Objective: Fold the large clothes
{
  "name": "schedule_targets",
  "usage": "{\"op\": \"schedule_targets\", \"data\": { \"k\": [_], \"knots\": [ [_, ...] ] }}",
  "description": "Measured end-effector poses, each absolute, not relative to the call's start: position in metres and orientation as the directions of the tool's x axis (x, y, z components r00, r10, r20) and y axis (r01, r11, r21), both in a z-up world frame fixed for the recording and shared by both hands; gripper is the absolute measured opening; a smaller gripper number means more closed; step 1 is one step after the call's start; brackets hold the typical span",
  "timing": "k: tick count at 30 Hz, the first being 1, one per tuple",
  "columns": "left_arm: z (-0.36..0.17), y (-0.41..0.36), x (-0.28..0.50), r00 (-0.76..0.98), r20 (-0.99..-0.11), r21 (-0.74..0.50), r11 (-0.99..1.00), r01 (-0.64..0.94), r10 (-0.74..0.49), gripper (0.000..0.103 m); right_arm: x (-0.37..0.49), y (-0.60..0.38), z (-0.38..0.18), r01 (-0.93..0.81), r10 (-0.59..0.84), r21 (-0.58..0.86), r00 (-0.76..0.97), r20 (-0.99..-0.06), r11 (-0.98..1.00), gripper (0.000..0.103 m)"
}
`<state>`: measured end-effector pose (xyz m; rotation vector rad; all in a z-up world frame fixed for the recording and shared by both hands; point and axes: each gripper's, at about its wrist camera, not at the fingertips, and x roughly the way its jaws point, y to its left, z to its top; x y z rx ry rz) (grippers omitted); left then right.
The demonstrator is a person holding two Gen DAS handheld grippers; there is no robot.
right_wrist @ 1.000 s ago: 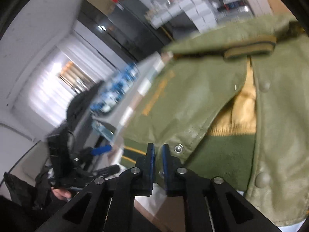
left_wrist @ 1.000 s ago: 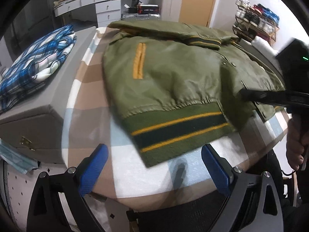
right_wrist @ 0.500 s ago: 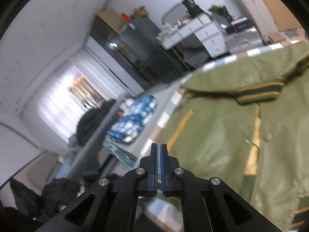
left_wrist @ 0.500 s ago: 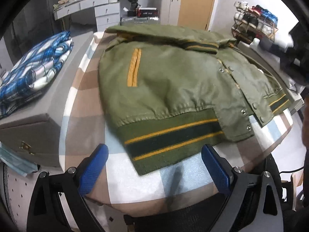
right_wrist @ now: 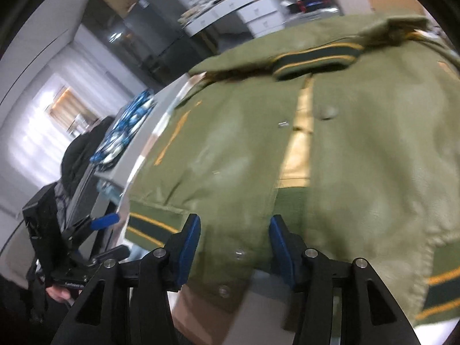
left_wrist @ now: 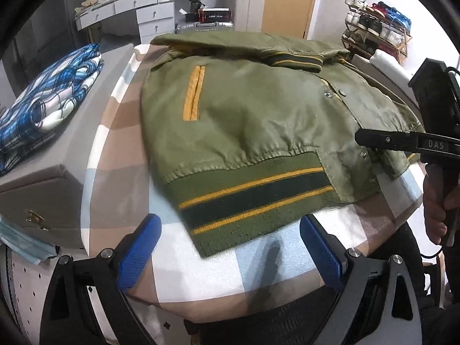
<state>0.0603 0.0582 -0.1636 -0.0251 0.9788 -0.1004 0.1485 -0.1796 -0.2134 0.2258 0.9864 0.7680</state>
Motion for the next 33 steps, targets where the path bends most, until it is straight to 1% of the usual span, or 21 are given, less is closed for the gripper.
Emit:
{"op": "schedule_targets", "data": {
  "k": [3, 4, 5, 6, 7, 8, 10, 11, 13, 14, 18, 21, 23, 25, 26, 28, 29, 31, 32, 33],
  "knots": [
    [-0.167, 0.062, 0.062, 0.542, -0.834, -0.083, 0.995, 0.064, -0.104, 0.094, 0.155, -0.175, -0.217, -0.485, 0.723, 0.562, 0.253, -0.643, 0.67, 0.052],
    [-0.168, 0.063, 0.062, 0.539, -0.836, -0.088, 0.994, 0.064, -0.108, 0.094, 0.156, -0.18, -0.219, -0.477, 0.763, 0.615, 0.217, -0.609, 0.628, 0.05],
    [-0.168, 0.064, 0.062, 0.537, -0.836, -0.092, 0.994, 0.065, -0.112, 0.094, 0.158, -0.182, -0.22, -0.46, 0.809, 0.679, 0.179, -0.56, 0.571, 0.047],
    [-0.169, 0.064, 0.061, 0.535, -0.837, -0.093, 0.994, 0.065, -0.113, 0.094, 0.159, -0.185, -0.224, -0.428, 0.87, 0.765, 0.122, -0.478, 0.481, 0.038],
    [-0.169, 0.064, 0.06, 0.534, -0.837, -0.094, 0.993, 0.066, -0.114, 0.094, 0.16, -0.187, -0.228, -0.393, 0.905, 0.82, 0.09, -0.415, 0.416, 0.038],
    [-0.17, 0.064, 0.059, 0.535, -0.837, -0.095, 0.993, 0.069, -0.117, 0.094, 0.16, -0.188, -0.23, -0.384, 0.907, 0.825, 0.099, -0.409, 0.414, 0.038],
    [-0.171, 0.064, 0.06, 0.531, -0.839, -0.099, 0.992, 0.072, -0.122, 0.094, 0.158, -0.183, -0.234, -0.396, 0.872, 0.783, 0.114, -0.476, 0.479, 0.037],
    [-0.172, 0.064, 0.061, 0.527, -0.841, -0.101, 0.992, 0.073, -0.125, 0.094, 0.158, -0.178, -0.239, -0.393, 0.857, 0.769, 0.115, -0.503, 0.504, 0.034],
    [-0.172, 0.063, 0.062, 0.524, -0.842, -0.099, 0.992, 0.076, -0.125, 0.094, 0.158, -0.176, -0.241, -0.387, 0.841, 0.752, 0.145, -0.522, 0.533, 0.006],
    [-0.172, 0.062, 0.062, 0.525, -0.842, -0.097, 0.992, 0.079, -0.124, 0.094, 0.159, -0.176, -0.237, -0.395, 0.846, 0.753, 0.161, -0.508, 0.527, 0.004],
    [-0.17, 0.059, 0.062, 0.529, -0.838, -0.093, 0.991, 0.097, -0.13, 0.094, 0.16, -0.176, -0.206, -0.442, 0.898, 0.782, 0.199, -0.393, 0.44, 0.004],
    [-0.166, 0.057, 0.064, 0.545, -0.831, -0.07, 0.993, 0.099, -0.113, 0.094, 0.165, -0.17, -0.177, -0.476, 0.919, 0.786, 0.21, -0.334, 0.394, 0.004],
    [-0.162, 0.053, 0.068, 0.561, -0.826, -0.012, 0.995, 0.096, -0.064, 0.094, 0.169, -0.165, -0.163, -0.49, 0.925, 0.785, 0.221, -0.308, 0.378, 0.004],
    [-0.16, 0.054, 0.073, 0.591, -0.807, 0.057, 0.997, 0.061, 0.01, 0.094, 0.173, -0.164, -0.154, -0.494, 0.929, 0.788, 0.225, -0.293, 0.368, 0.004],
    [-0.159, 0.057, 0.075, 0.593, -0.805, 0.058, 0.998, 0.038, 0.025, 0.094, 0.173, -0.163, -0.152, -0.494, 0.929, 0.788, 0.23, -0.29, 0.368, 0.004],
    [-0.155, 0.069, 0.079, 0.6, -0.8, -0.013, 1.0, -0.007, -0.007, 0.094, 0.171, -0.166, -0.15, -0.498, 0.923, 0.779, 0.249, -0.292, 0.381, 0.004],
    [-0.154, 0.076, 0.08, 0.603, -0.798, -0.033, 0.999, -0.039, -0.003, 0.094, 0.17, -0.172, -0.15, -0.497, 0.92, 0.776, 0.261, -0.294, 0.389, 0.004],
    [-0.158, 0.091, 0.084, 0.578, -0.813, -0.012, 0.991, -0.133, 0.068, 0.094, 0.167, -0.184, -0.153, -0.491, 0.912, 0.772, 0.286, -0.295, 0.404, 0.003],
    [-0.162, 0.097, 0.086, 0.561, -0.824, -0.014, 0.987, -0.16, 0.079, 0.094, 0.166, -0.191, -0.153, -0.488, 0.906, 0.767, 0.296, -0.303, 0.416, 0.003],
    [-0.164, 0.102, 0.086, 0.553, -0.831, -0.045, 0.984, -0.171, 0.058, 0.094, 0.165, -0.194, -0.157, -0.489, 0.898, 0.756, 0.301, -0.322, 0.435, 0.003]
  ]
}}
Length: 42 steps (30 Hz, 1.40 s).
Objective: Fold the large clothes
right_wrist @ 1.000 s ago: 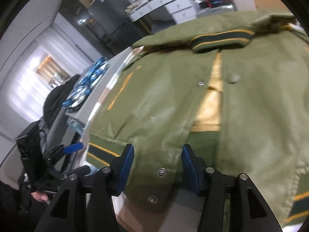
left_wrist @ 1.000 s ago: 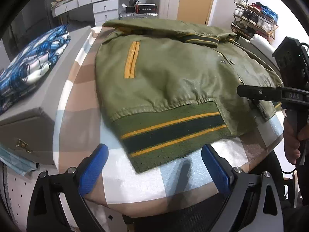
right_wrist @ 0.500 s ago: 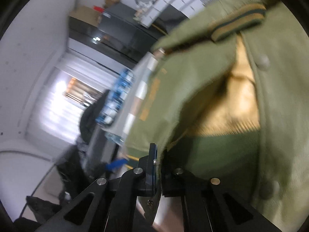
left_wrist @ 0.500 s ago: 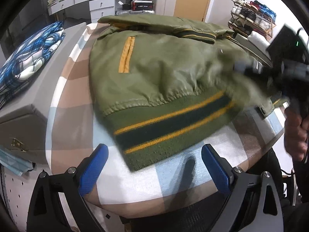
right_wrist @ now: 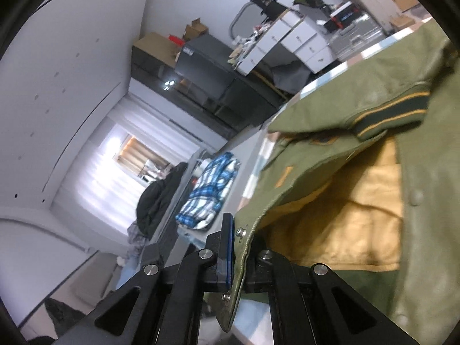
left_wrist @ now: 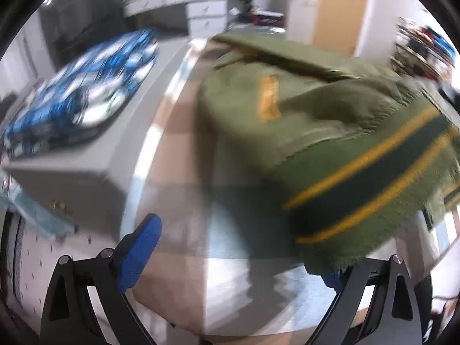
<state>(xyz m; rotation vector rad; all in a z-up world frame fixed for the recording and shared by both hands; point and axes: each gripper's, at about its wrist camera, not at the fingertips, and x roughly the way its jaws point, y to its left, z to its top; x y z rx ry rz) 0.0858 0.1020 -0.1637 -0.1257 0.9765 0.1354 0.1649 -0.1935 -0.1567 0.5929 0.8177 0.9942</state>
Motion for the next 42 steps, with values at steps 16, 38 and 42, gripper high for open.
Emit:
{"op": "schedule_targets", "data": {
  "k": [16, 38, 42],
  "knots": [
    [-0.155, 0.095, 0.051, 0.559, -0.82, -0.171, 0.985, -0.035, -0.123, 0.058, 0.141, -0.187, -0.213, -0.456, 0.624, 0.46, 0.326, -0.71, 0.762, 0.008],
    [-0.178, 0.106, 0.1, 0.528, -0.539, -0.743, 0.666, 0.069, -0.656, 0.067, 0.157, -0.418, -0.181, -0.056, 0.239, 0.257, 0.594, -0.768, 0.965, 0.051],
    [-0.169, 0.106, 0.102, 0.535, -0.482, -0.773, 0.625, 0.113, -0.693, 0.067, 0.173, -0.429, -0.206, -0.034, 0.279, 0.31, 0.535, -0.797, 0.95, 0.051]
  ]
}}
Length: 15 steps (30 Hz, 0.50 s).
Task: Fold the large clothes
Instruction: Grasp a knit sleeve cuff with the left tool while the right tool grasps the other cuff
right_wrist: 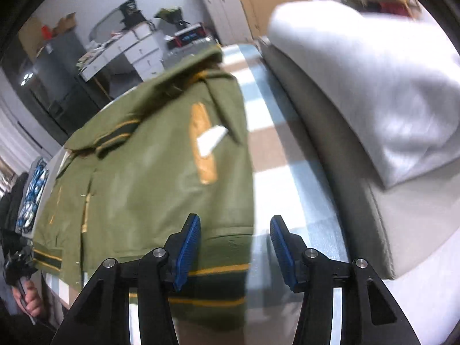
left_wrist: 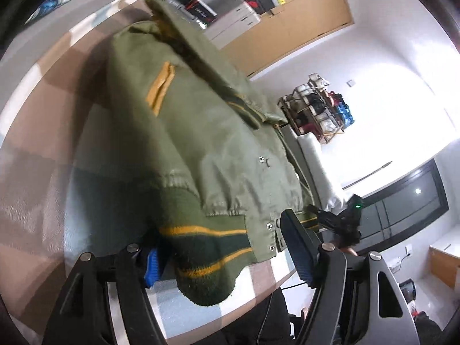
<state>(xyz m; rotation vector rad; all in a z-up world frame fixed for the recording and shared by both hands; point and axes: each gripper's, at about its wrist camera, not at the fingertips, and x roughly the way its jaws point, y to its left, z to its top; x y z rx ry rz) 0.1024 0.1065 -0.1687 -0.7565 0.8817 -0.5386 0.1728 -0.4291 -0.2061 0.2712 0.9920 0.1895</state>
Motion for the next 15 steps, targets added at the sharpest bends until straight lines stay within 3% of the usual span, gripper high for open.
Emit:
{"op": "schedule_targets", "data": {
  "k": [3, 5, 6, 7, 8, 9, 12, 15],
  "knots": [
    [-0.172, 0.099, 0.107, 0.515, -0.535, -0.743, 0.663, 0.089, -0.669, 0.067, 0.175, -0.425, -0.212, -0.064, 0.338, 0.359, 0.521, -0.784, 0.931, 0.05],
    [-0.173, 0.096, 0.108, 0.509, -0.567, -0.72, 0.69, 0.075, -0.648, 0.067, 0.175, -0.42, -0.213, -0.108, 0.427, 0.434, 0.496, -0.756, 0.894, 0.044],
    [-0.173, 0.095, 0.11, 0.517, -0.617, -0.672, 0.739, 0.046, -0.593, 0.058, 0.174, -0.418, -0.212, -0.114, 0.452, 0.459, 0.49, -0.746, 0.881, 0.032],
    [-0.171, 0.095, 0.11, 0.527, -0.655, -0.629, 0.777, 0.017, -0.541, 0.047, 0.171, -0.416, -0.21, -0.119, 0.459, 0.466, 0.498, -0.736, 0.877, 0.03],
    [-0.172, 0.095, 0.113, 0.518, -0.685, -0.602, 0.799, -0.006, -0.512, 0.03, 0.17, -0.417, -0.208, -0.127, 0.471, 0.478, 0.507, -0.722, 0.869, 0.022],
    [-0.174, 0.095, 0.115, 0.503, -0.702, -0.594, 0.804, -0.024, -0.503, 0.022, 0.17, -0.421, -0.206, -0.136, 0.498, 0.508, 0.518, -0.695, 0.85, 0.014],
    [-0.179, 0.104, 0.118, 0.477, -0.704, -0.624, 0.779, -0.063, -0.526, 0.012, 0.172, -0.424, -0.203, -0.113, 0.552, 0.588, 0.521, -0.651, 0.801, 0.011],
    [-0.176, 0.1, 0.118, 0.454, -0.741, -0.586, 0.807, -0.077, -0.495, 0.009, 0.172, -0.416, -0.197, -0.122, 0.522, 0.548, 0.523, -0.673, 0.828, 0.01]
  ]
}}
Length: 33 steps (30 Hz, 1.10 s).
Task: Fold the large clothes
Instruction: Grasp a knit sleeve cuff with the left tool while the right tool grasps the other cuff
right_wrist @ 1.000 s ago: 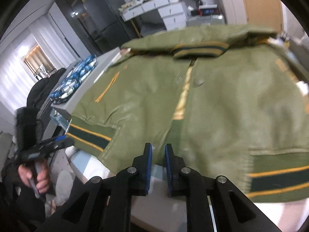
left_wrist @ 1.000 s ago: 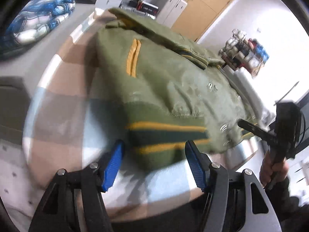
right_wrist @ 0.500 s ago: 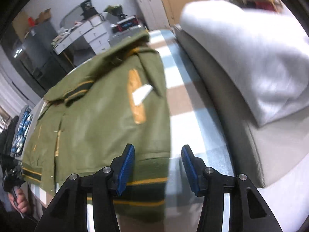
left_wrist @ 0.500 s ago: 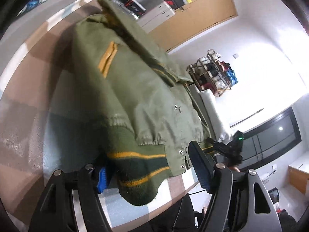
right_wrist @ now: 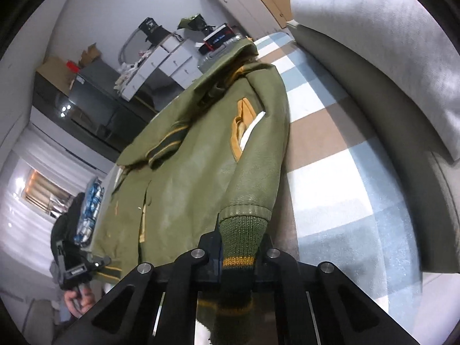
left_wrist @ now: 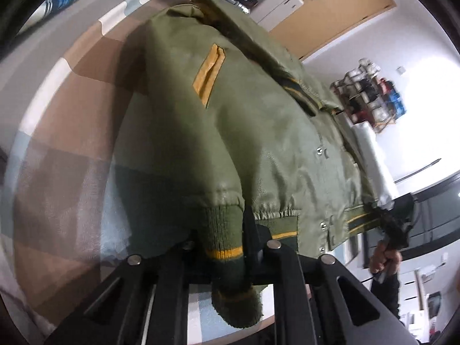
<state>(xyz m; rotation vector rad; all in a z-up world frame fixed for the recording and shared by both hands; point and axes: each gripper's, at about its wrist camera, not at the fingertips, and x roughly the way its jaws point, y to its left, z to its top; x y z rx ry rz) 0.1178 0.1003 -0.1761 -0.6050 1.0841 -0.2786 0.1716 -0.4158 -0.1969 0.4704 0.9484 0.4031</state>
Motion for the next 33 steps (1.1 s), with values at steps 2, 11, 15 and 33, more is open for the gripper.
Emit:
{"op": "schedule_targets", "data": {
  "k": [2, 11, 15, 33],
  "knots": [
    [-0.171, 0.098, 0.115, 0.437, -0.771, -0.551, 0.829, -0.094, -0.463, 0.008, 0.166, -0.416, -0.194, -0.1, 0.531, 0.572, 0.525, -0.665, 0.814, 0.009],
    [-0.156, 0.108, 0.061, 0.403, -0.809, -0.513, 0.848, -0.131, -0.428, 0.005, 0.082, -0.414, -0.176, -0.159, 0.604, 0.618, 0.495, -0.625, 0.77, 0.009],
    [-0.139, 0.108, 0.062, 0.424, -0.78, -0.541, 0.837, -0.085, -0.461, 0.005, 0.07, -0.41, -0.154, -0.187, 0.645, 0.66, 0.514, -0.565, 0.727, 0.009],
    [-0.103, 0.152, 0.318, 0.43, -0.644, -0.739, 0.66, -0.135, -0.632, 0.009, 0.305, -0.404, -0.112, 0.113, 0.512, 0.677, 0.568, -0.644, 0.727, 0.011]
  ]
}}
